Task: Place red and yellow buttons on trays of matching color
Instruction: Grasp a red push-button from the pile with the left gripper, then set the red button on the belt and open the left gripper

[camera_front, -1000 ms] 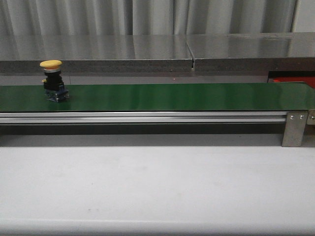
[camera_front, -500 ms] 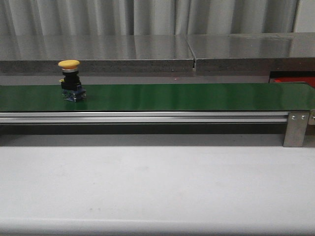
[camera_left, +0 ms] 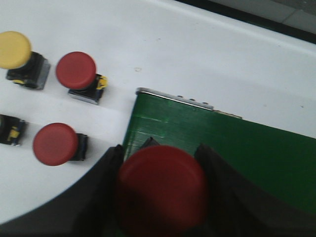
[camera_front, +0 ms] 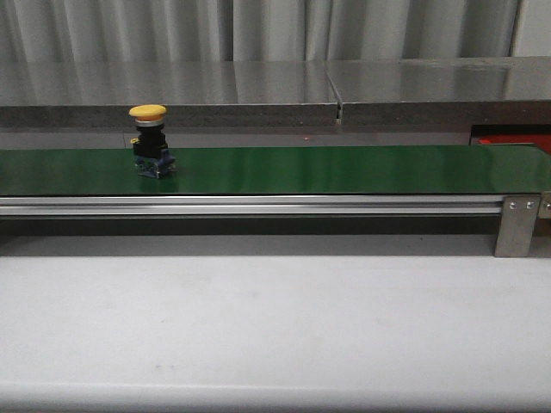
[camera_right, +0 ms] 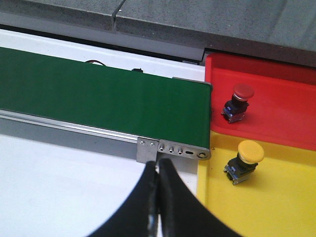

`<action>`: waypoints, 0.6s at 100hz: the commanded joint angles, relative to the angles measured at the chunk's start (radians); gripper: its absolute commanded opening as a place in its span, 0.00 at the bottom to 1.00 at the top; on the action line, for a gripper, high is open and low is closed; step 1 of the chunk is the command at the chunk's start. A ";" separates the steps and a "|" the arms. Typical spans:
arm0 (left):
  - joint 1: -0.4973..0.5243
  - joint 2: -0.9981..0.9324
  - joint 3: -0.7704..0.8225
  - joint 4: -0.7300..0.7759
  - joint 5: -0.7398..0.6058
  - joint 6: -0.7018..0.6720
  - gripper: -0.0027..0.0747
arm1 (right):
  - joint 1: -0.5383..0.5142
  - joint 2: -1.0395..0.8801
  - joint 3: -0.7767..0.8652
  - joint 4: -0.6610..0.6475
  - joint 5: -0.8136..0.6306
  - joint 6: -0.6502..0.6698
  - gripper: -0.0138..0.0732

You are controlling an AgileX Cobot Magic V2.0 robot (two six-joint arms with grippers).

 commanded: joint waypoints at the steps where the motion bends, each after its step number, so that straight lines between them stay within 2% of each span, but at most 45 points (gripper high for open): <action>1: -0.024 -0.044 -0.022 -0.016 -0.047 0.000 0.01 | 0.002 0.001 -0.025 0.015 -0.061 -0.009 0.02; 40: -0.049 -0.024 0.124 -0.016 -0.167 0.000 0.01 | 0.002 0.001 -0.025 0.015 -0.061 -0.009 0.02; 60: -0.049 -0.024 0.143 -0.016 -0.176 0.000 0.04 | 0.002 0.001 -0.025 0.015 -0.061 -0.009 0.02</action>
